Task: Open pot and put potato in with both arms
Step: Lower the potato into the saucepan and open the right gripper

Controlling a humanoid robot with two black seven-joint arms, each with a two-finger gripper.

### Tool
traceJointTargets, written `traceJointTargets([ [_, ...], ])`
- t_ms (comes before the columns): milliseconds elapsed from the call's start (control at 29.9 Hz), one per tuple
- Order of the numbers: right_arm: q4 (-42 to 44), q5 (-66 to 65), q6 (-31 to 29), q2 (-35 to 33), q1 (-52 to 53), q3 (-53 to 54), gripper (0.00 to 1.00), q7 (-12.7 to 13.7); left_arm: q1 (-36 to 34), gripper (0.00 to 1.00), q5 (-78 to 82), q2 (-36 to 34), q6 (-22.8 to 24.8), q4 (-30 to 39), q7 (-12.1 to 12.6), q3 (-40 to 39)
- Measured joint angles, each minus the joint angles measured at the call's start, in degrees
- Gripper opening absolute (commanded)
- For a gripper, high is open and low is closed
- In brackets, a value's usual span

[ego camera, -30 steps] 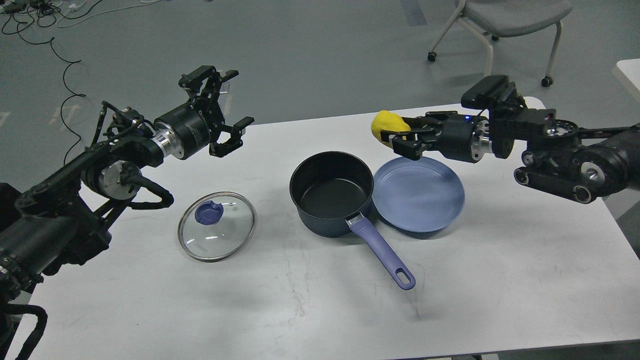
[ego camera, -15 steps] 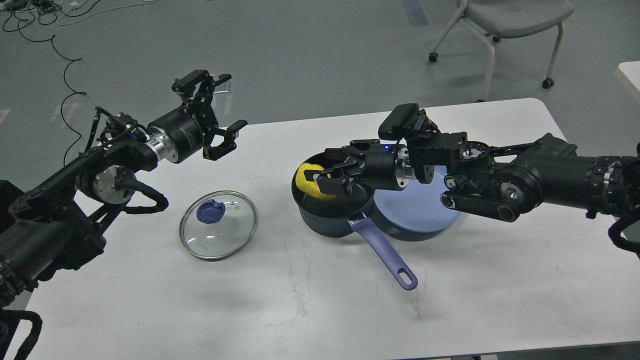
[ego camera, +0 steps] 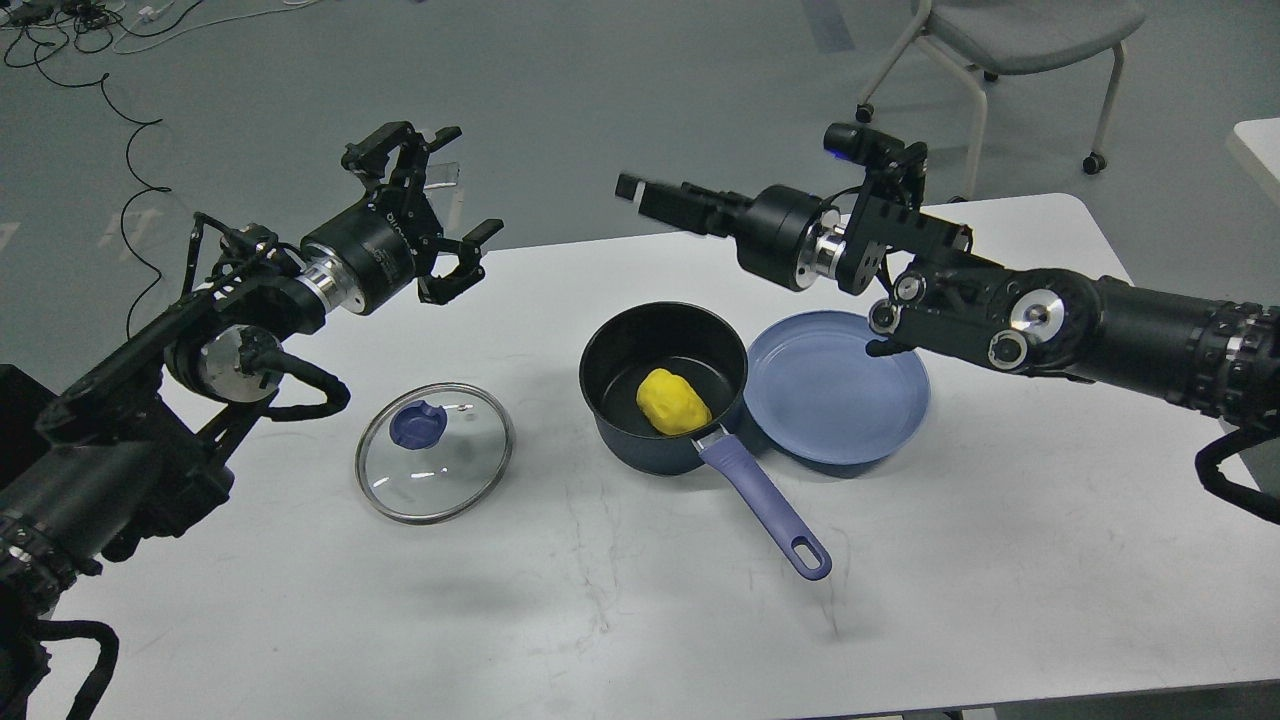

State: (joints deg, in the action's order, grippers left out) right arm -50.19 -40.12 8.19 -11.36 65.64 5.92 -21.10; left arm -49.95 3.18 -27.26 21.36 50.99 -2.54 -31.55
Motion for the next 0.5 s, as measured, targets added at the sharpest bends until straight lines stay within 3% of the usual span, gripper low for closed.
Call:
traceJointTargets([
  [201,-0.34,20.79,-6.44,-0.91,-4.19,13.43,1.0,1.93,2.76,0.98,0.0,-0.1,0.52,-0.01,-1.73,-2.58],
  [434,-0.11,25.61,-10.08,-1.82,-14.1,26.46,1.0,10.58,7.96,0.98,-0.1,-0.15,2.37,0.29,-1.95,-6.69],
  [501,-0.14,25.99,-10.39,-2.43,-15.45,28.06,1.0,11.68,8.83,0.98,-0.09,-0.17,2.7,0.38,-1.95,-7.28],
])
